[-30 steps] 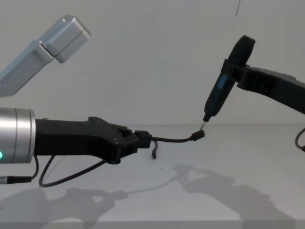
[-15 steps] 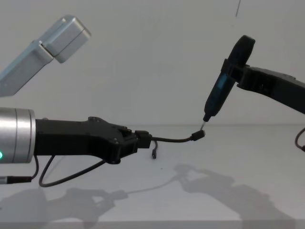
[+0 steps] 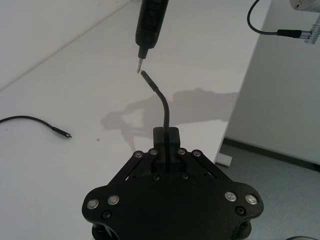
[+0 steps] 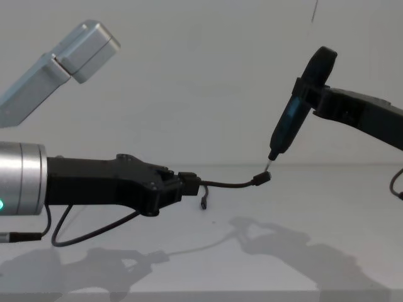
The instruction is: Pick up the data cable with the one hand.
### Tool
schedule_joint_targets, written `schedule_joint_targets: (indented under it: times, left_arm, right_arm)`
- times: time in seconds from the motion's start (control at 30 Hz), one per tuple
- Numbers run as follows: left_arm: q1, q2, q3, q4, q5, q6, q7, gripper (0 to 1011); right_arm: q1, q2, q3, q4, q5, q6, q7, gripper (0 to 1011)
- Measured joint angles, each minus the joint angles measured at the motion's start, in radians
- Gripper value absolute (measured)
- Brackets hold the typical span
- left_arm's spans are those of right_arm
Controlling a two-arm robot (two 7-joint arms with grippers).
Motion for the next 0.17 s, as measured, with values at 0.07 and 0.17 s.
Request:
schedule_joint_targets:
  times: [0.07, 0.17]
  left_arm:
    - [0.0, 0.0, 0.0, 0.0, 0.0, 0.0, 0.0, 41]
    - [0.0, 0.0, 0.0, 0.0, 0.0, 0.0, 0.0, 41]
  right_arm:
    - [0.0, 0.0, 0.0, 0.0, 0.0, 0.0, 0.0, 269]
    - [0.0, 0.0, 0.0, 0.0, 0.0, 0.0, 0.0, 269]
